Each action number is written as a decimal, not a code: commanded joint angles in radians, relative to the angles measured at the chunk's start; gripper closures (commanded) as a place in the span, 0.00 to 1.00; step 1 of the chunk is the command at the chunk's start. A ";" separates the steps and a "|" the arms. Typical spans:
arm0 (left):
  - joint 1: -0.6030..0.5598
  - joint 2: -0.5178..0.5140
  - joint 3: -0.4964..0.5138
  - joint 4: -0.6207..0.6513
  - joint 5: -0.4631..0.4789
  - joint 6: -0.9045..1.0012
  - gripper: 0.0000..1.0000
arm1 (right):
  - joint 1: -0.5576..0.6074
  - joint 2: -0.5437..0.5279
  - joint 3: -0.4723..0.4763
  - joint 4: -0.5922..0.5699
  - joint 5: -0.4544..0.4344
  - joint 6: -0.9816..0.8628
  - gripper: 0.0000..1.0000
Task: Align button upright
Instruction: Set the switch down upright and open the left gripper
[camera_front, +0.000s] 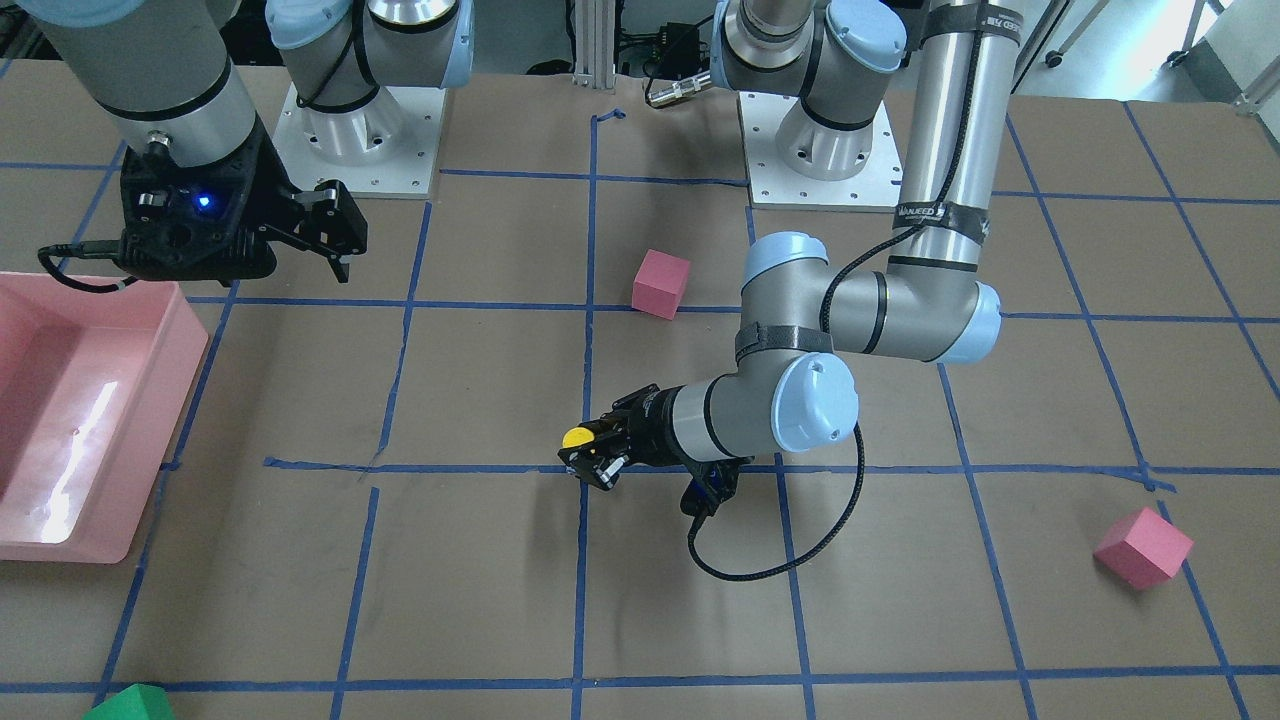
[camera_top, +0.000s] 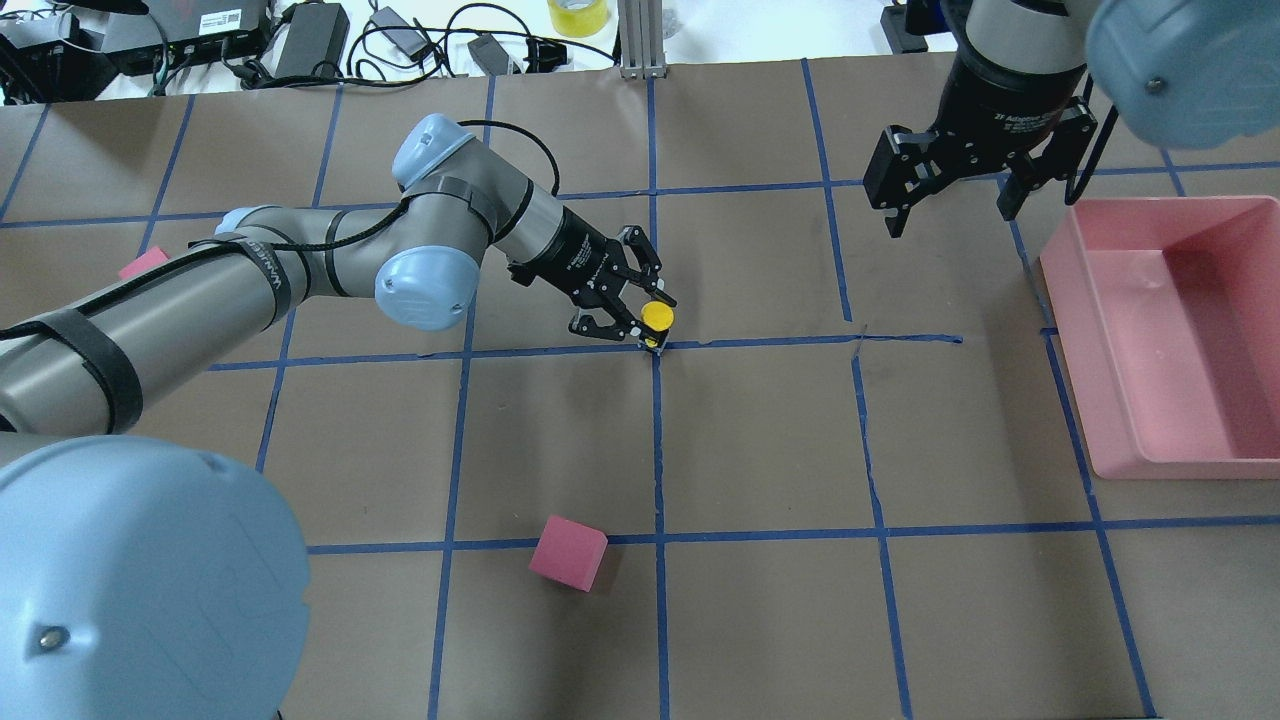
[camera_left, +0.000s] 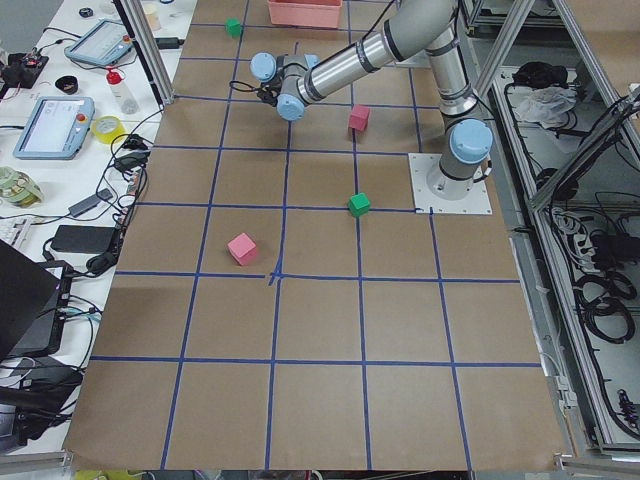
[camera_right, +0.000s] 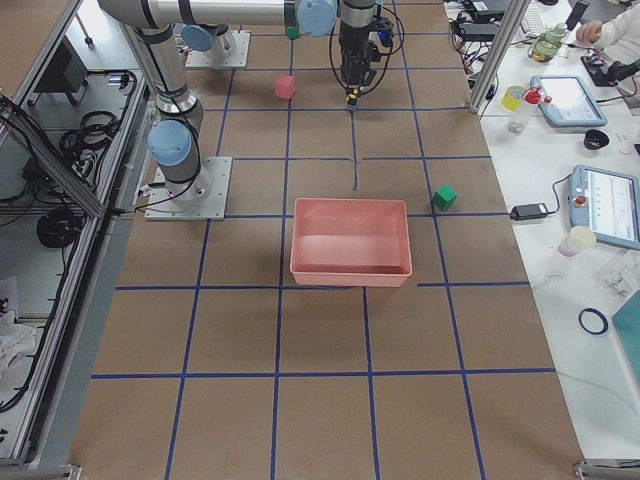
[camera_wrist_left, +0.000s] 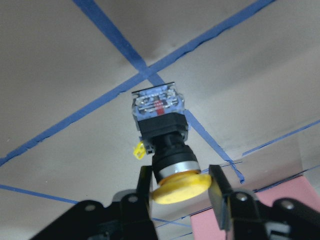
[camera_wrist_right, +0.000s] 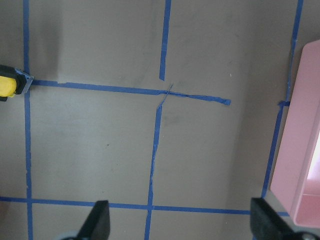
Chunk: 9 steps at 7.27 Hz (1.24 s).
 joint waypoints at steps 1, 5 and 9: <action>0.002 -0.001 -0.003 0.002 -0.003 -0.002 0.00 | 0.000 0.001 0.001 -0.027 0.006 0.002 0.00; 0.048 0.093 0.015 0.013 0.139 0.106 0.00 | 0.002 0.017 -0.004 -0.023 0.020 0.005 0.00; 0.091 0.307 0.082 -0.256 0.461 0.587 0.00 | 0.005 0.004 -0.022 -0.021 0.004 0.008 0.00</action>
